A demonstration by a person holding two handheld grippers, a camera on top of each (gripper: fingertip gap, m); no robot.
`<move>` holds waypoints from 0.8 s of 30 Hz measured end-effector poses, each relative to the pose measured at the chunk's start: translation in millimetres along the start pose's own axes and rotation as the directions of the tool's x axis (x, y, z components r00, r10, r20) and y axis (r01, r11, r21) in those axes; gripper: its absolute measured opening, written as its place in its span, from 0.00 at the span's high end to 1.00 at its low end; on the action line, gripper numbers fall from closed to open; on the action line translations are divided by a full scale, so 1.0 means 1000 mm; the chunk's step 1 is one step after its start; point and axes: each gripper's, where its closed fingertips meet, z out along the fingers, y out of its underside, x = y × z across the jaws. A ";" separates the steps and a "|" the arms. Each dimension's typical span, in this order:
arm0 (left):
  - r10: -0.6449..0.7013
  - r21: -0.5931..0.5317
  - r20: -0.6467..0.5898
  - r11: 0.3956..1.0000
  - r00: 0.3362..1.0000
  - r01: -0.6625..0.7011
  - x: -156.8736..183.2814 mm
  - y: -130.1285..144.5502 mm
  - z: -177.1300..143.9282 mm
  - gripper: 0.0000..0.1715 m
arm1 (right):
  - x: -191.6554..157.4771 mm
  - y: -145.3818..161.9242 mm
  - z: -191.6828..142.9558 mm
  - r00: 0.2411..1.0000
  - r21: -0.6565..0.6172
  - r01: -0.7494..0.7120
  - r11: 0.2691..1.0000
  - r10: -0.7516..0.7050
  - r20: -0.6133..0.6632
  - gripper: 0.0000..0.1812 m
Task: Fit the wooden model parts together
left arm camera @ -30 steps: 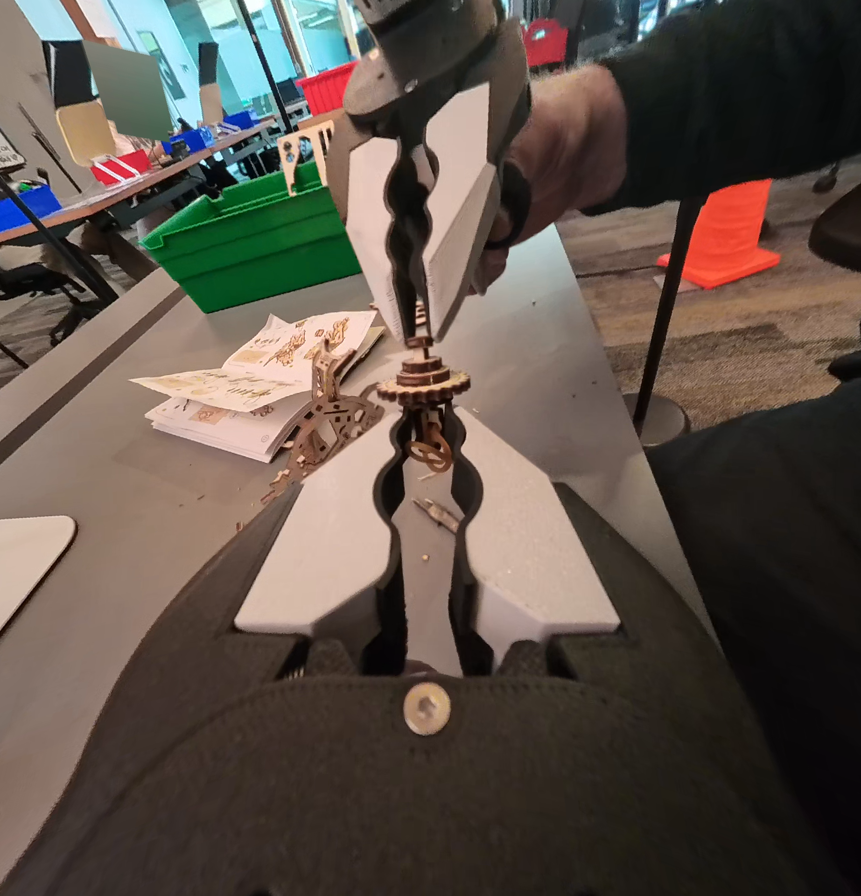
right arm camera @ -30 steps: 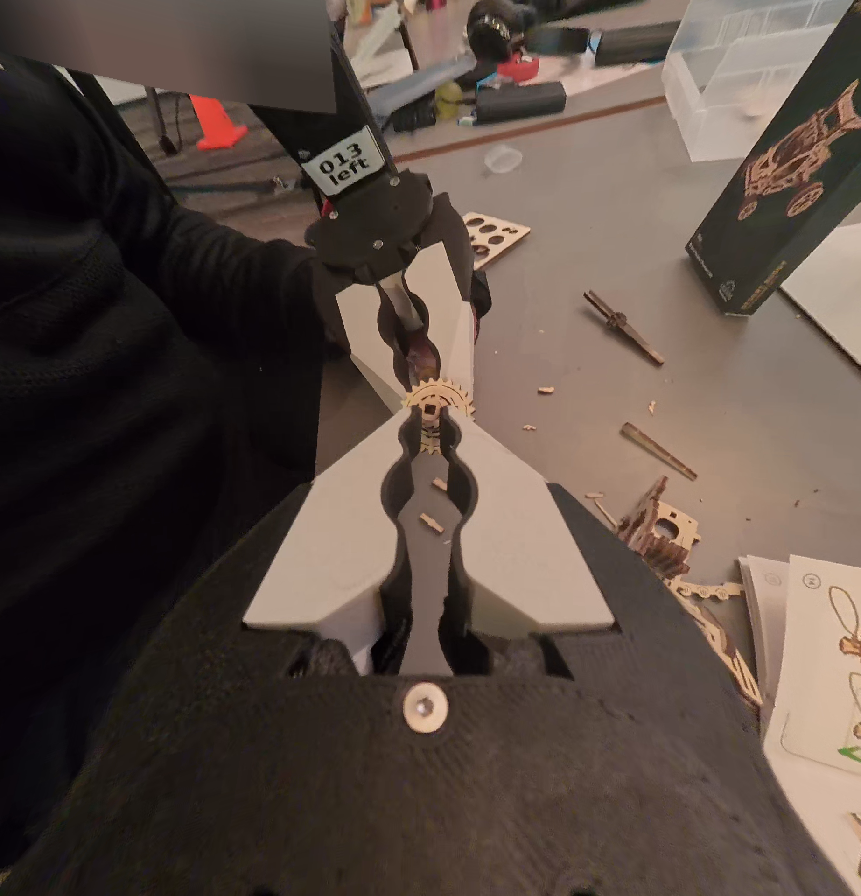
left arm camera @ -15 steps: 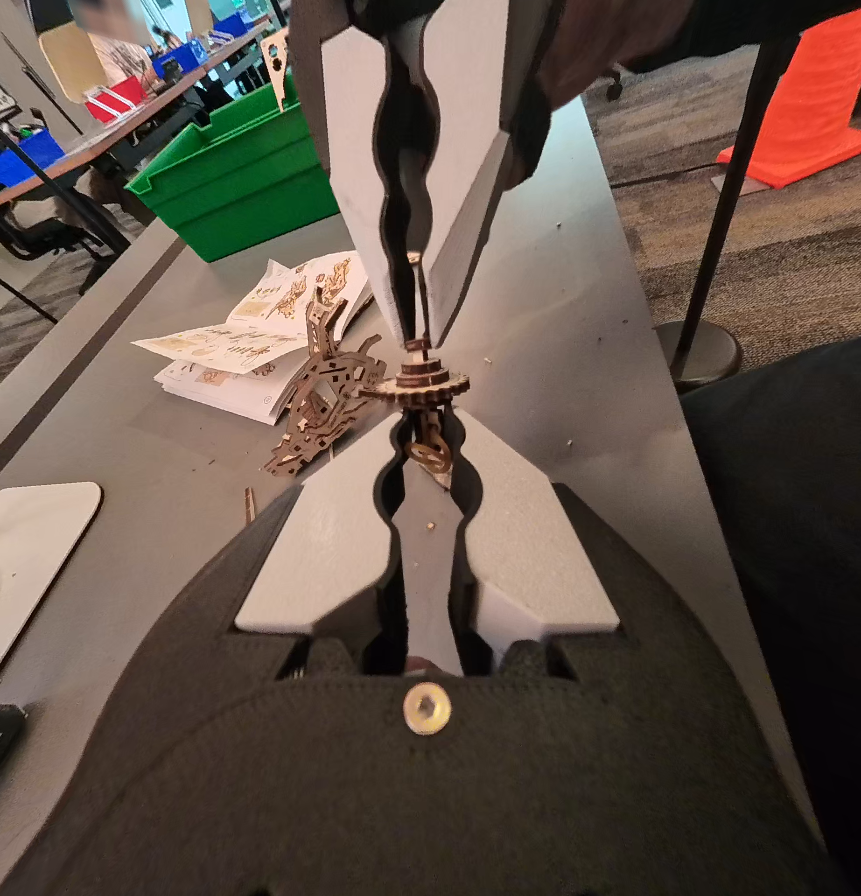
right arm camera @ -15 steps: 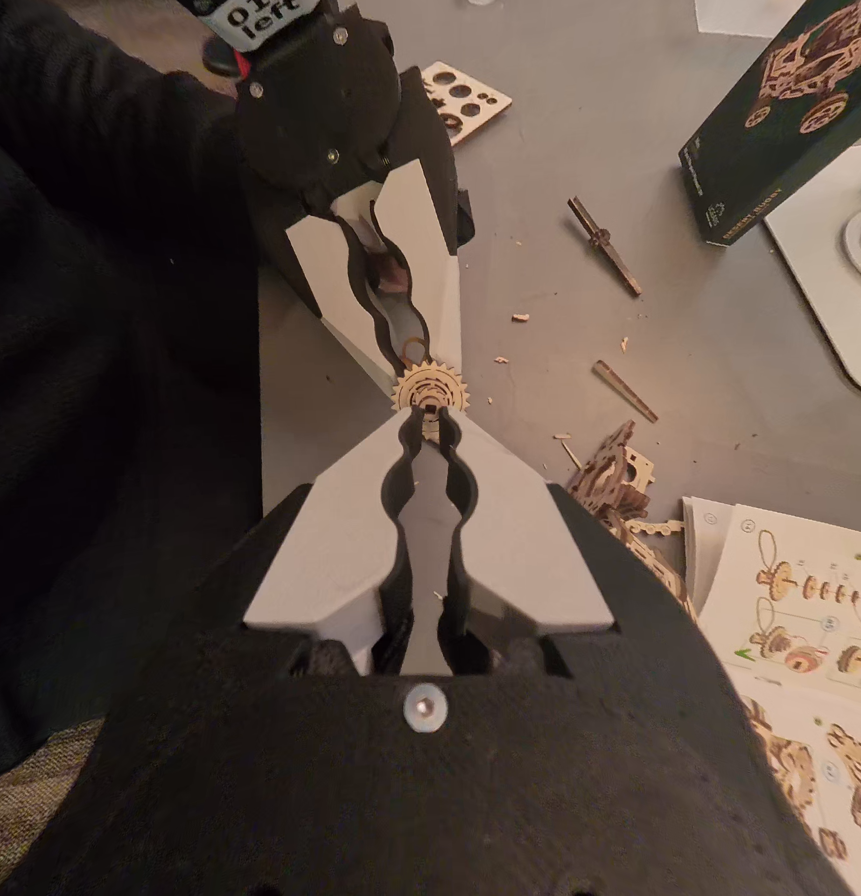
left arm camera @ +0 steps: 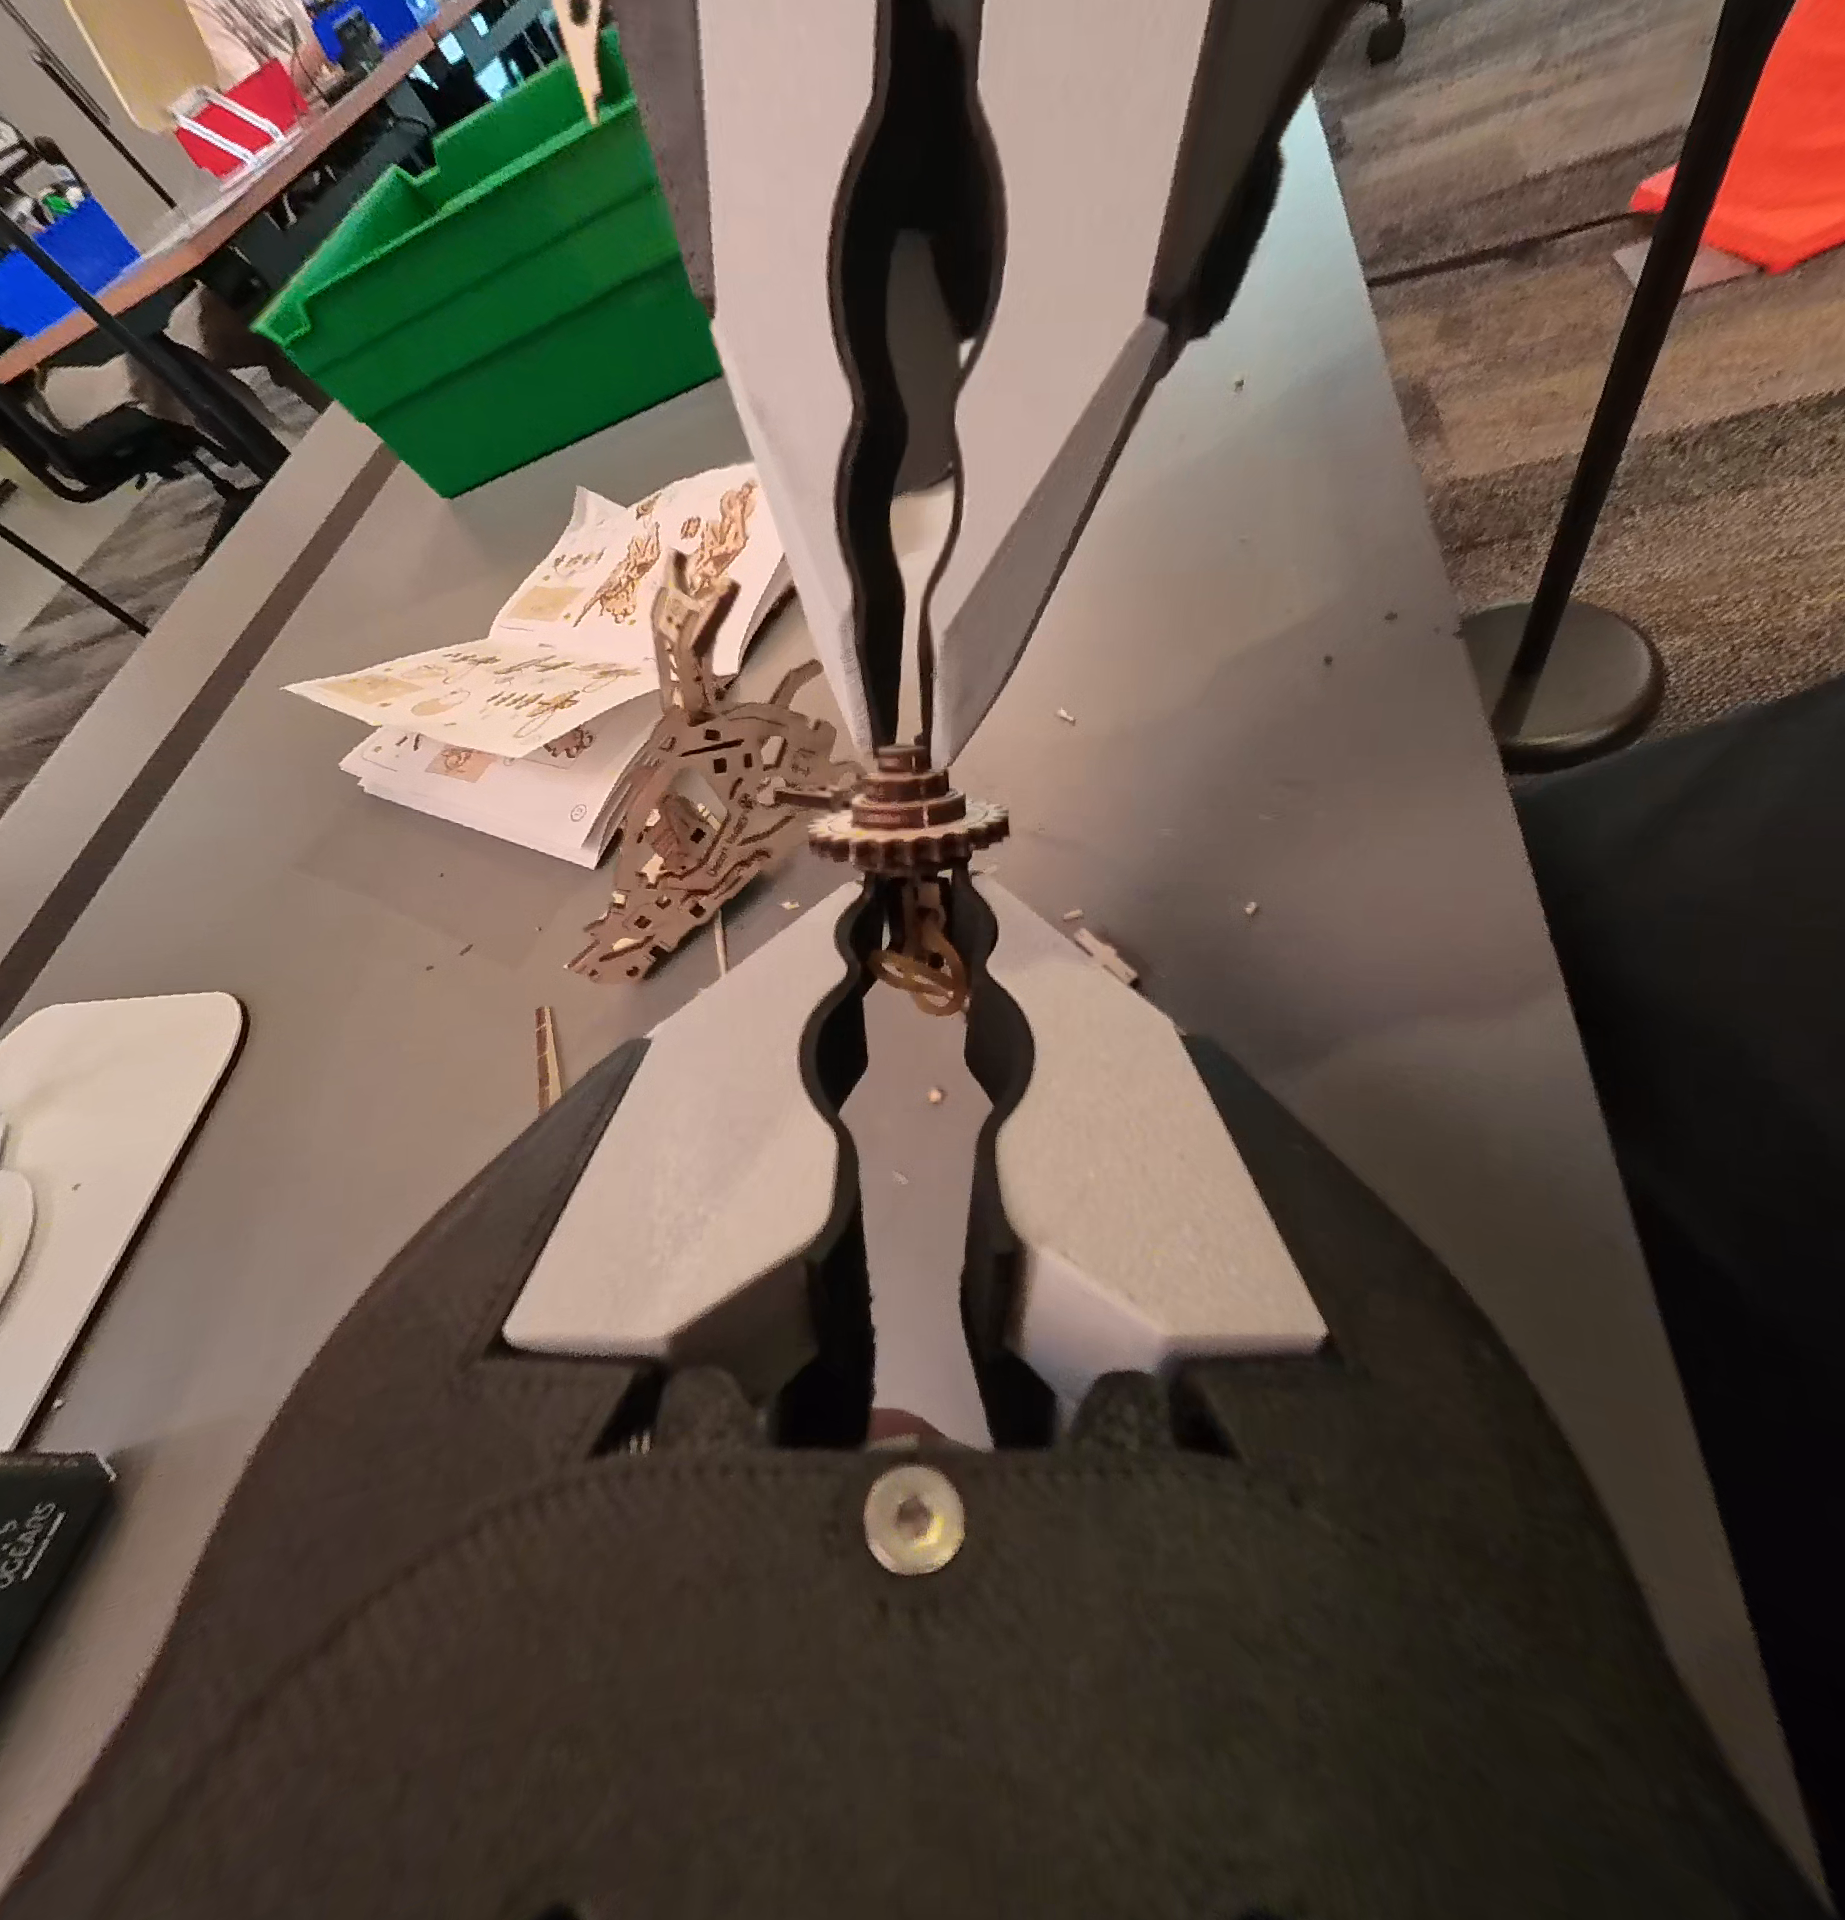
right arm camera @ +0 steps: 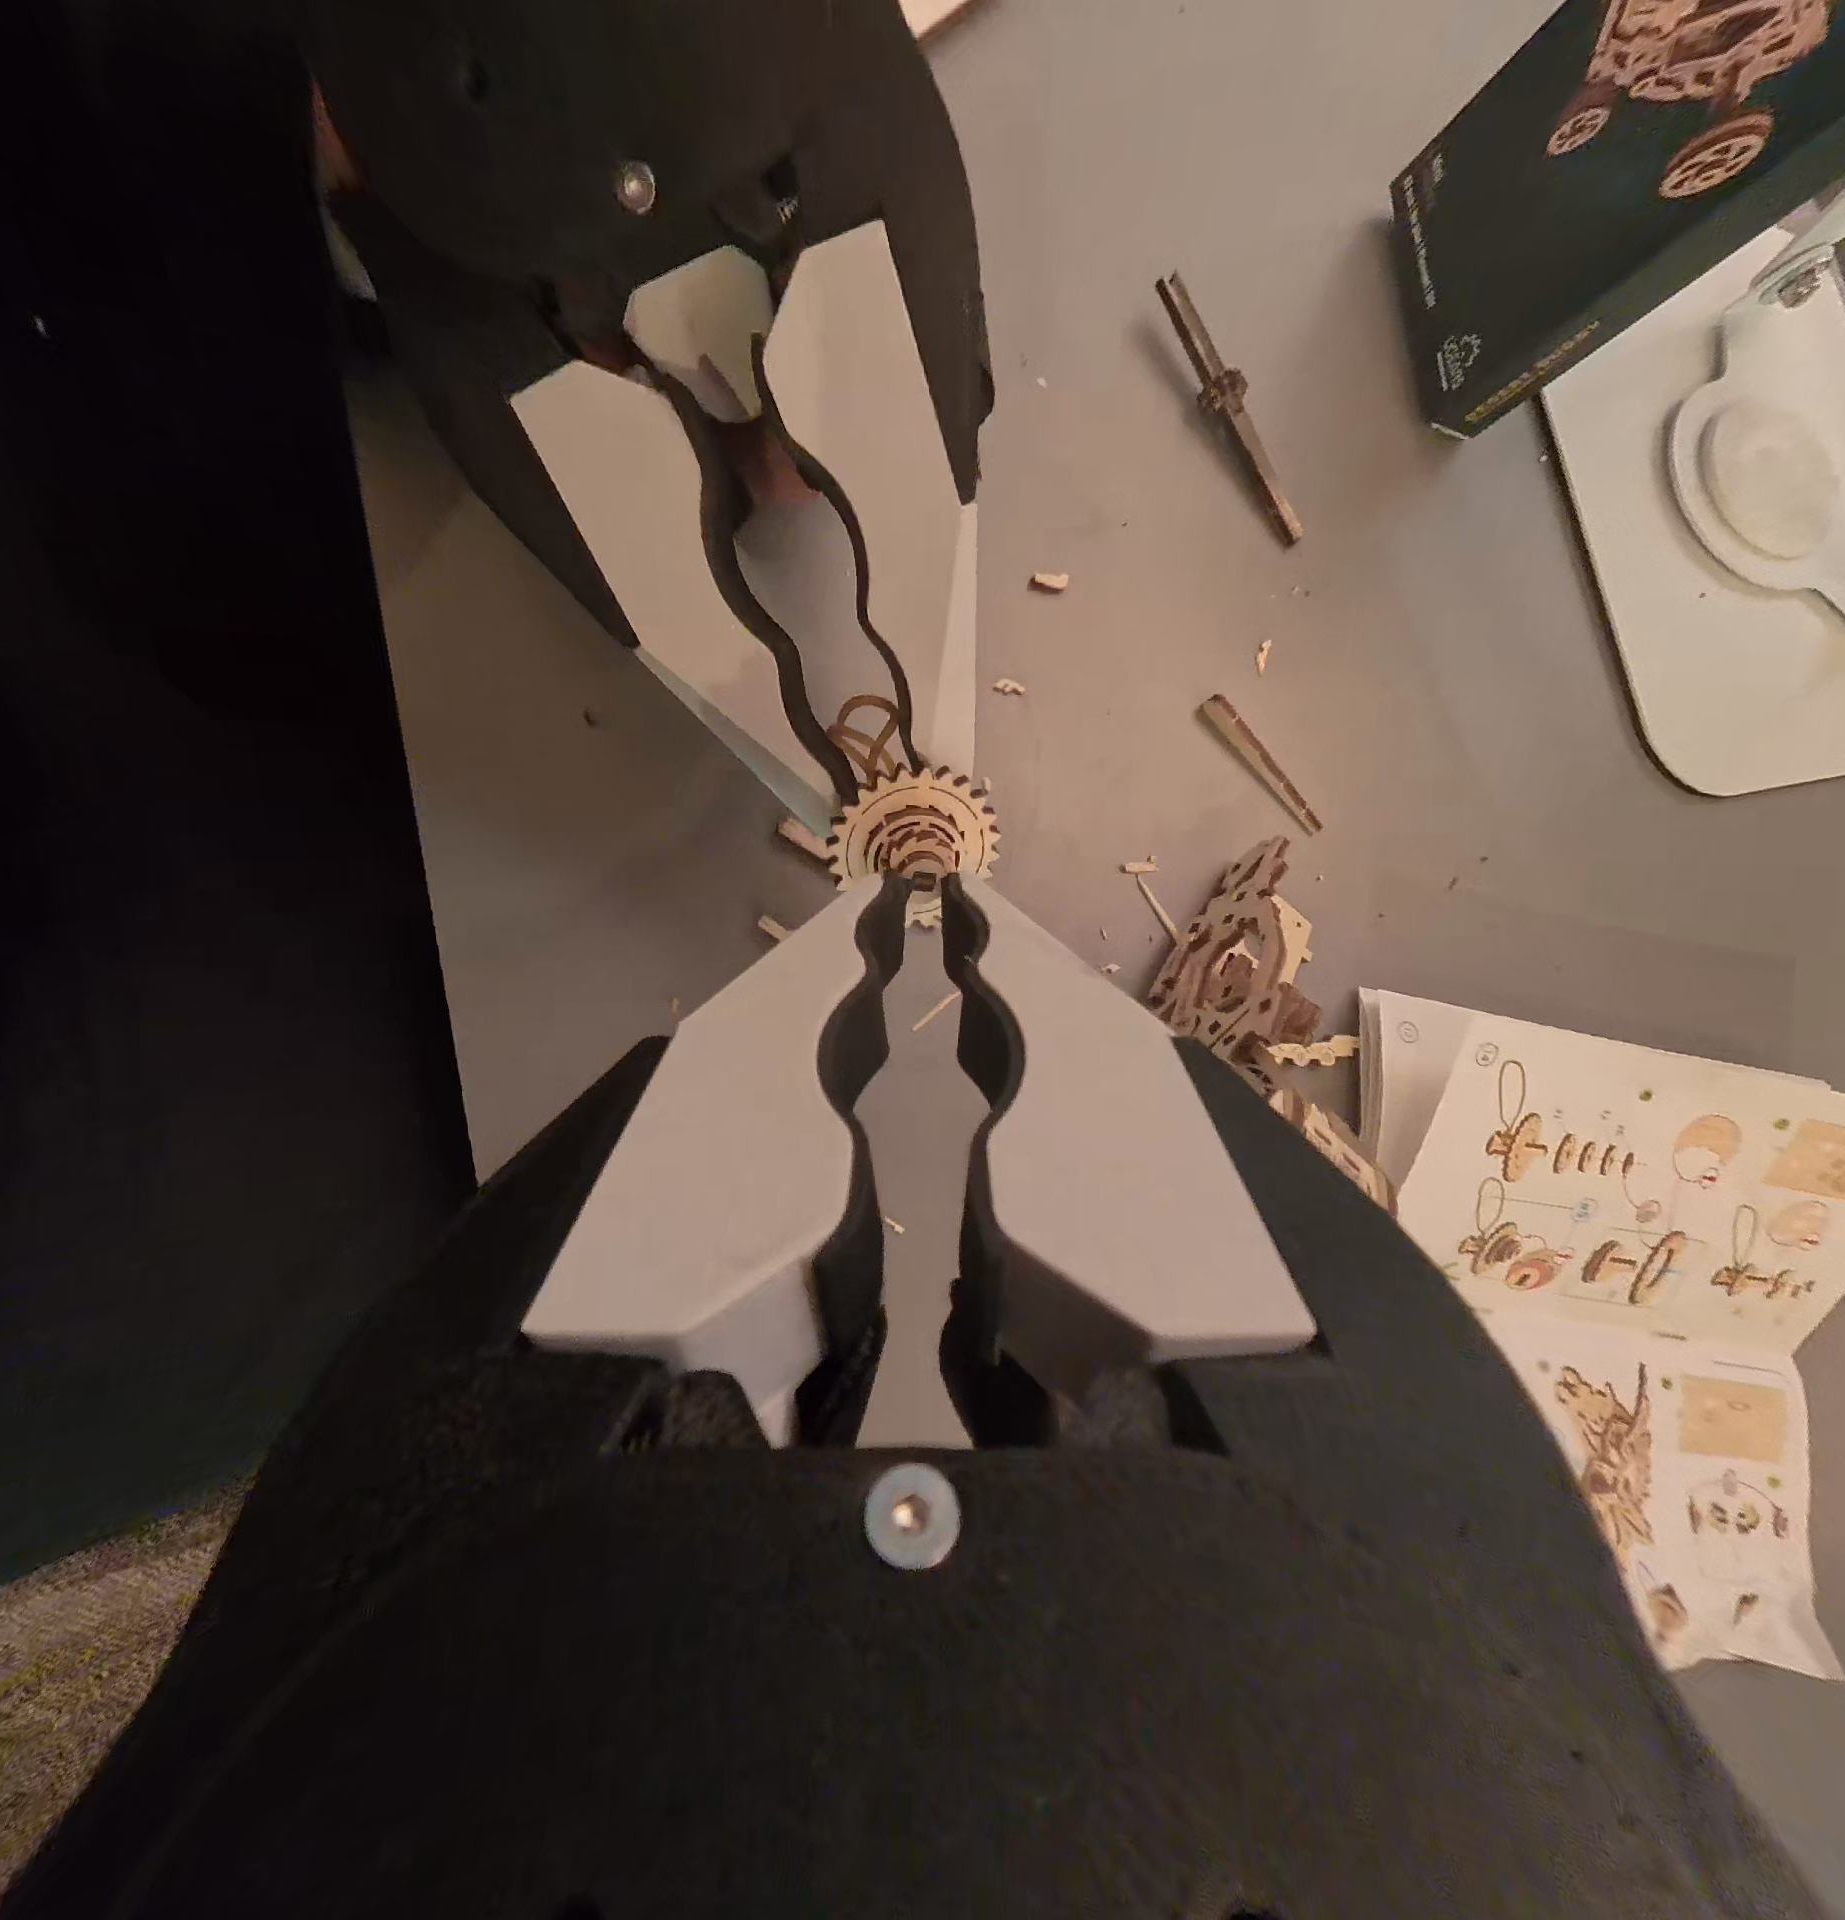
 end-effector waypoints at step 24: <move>0.071 -0.425 -0.109 0.898 0.992 -0.111 0.013 0.021 0.008 0.93 | -0.010 0.024 -0.020 0.943 0.138 -0.330 0.934 0.322 0.080 0.96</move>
